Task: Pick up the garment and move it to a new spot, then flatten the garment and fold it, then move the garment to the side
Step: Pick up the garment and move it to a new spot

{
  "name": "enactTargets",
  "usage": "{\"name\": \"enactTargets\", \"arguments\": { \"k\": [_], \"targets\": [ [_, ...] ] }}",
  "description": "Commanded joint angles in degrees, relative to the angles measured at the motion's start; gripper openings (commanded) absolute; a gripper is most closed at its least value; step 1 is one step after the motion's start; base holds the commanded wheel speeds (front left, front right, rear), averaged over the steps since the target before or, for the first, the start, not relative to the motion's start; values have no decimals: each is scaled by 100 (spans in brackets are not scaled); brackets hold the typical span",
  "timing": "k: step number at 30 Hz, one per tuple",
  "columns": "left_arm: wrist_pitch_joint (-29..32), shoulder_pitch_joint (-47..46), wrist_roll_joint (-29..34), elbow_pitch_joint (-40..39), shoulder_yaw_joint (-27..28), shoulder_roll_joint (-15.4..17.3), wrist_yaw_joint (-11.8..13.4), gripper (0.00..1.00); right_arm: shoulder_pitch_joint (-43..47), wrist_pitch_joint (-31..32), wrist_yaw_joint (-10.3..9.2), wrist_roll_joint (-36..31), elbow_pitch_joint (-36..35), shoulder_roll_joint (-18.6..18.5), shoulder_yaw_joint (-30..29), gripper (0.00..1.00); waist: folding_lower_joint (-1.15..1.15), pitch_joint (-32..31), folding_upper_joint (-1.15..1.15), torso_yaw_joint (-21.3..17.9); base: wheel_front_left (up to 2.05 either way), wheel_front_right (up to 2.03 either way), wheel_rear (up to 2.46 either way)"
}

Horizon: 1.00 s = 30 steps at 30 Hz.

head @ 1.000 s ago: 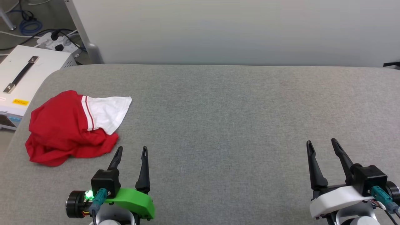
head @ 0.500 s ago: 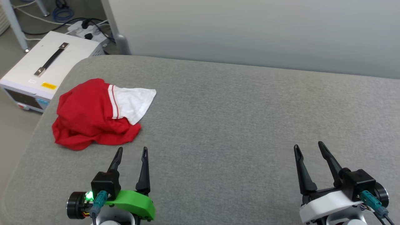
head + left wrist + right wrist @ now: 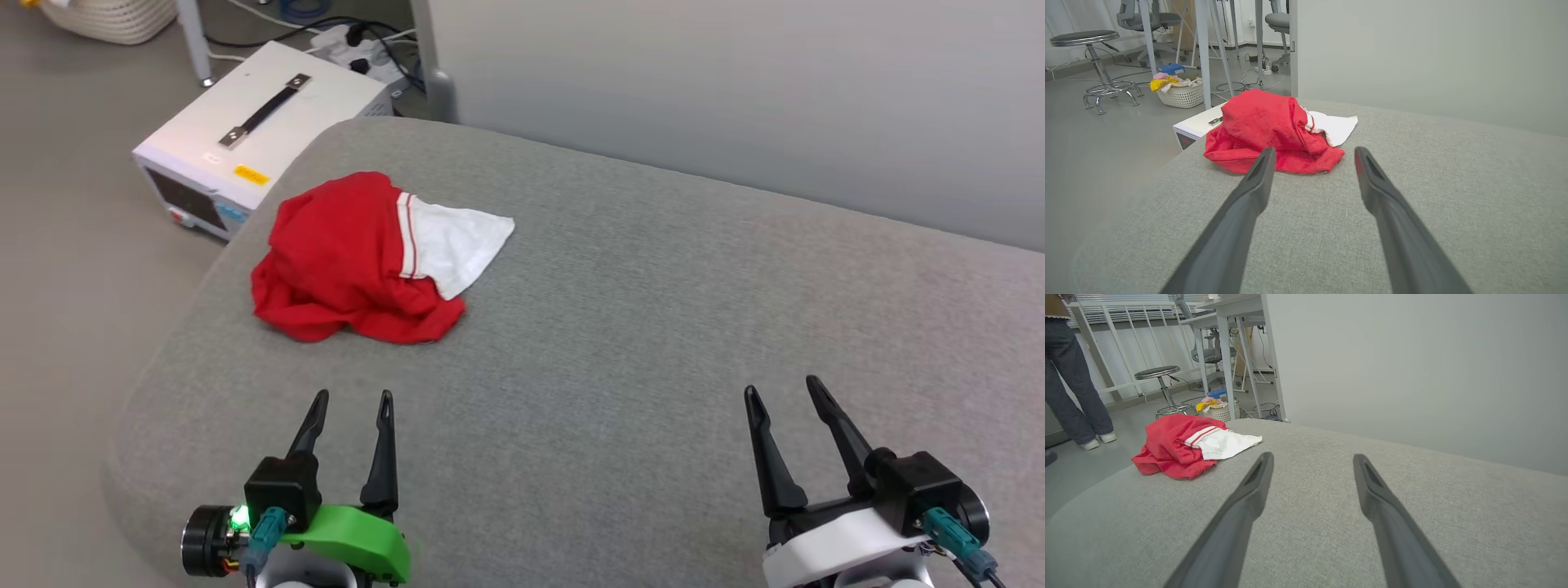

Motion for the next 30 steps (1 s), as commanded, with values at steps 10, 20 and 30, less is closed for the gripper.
{"name": "enactTargets", "arguments": {
  "k": [10, 20, 30],
  "targets": [
    [-37, 90, -36, -11, -7, -19, -53, 100, 62, -52, -4, 6, 37, -7, 31, 100, 0, 56, 0, 397, 0, 0, 0],
    [-37, 40, -70, -55, 56, -19, -22, 100, 3, -52, -4, 8, 35, -7, 79, 100, 0, 175, 0, 344, 0, 0, 0],
    [52, -1216, -198, 854, 286, 276, -382, 100, -282, -52, -4, -352, -121, -7, 48, 100, 0, 1006, 0, 63, 0, 0, 0]
  ]
}}
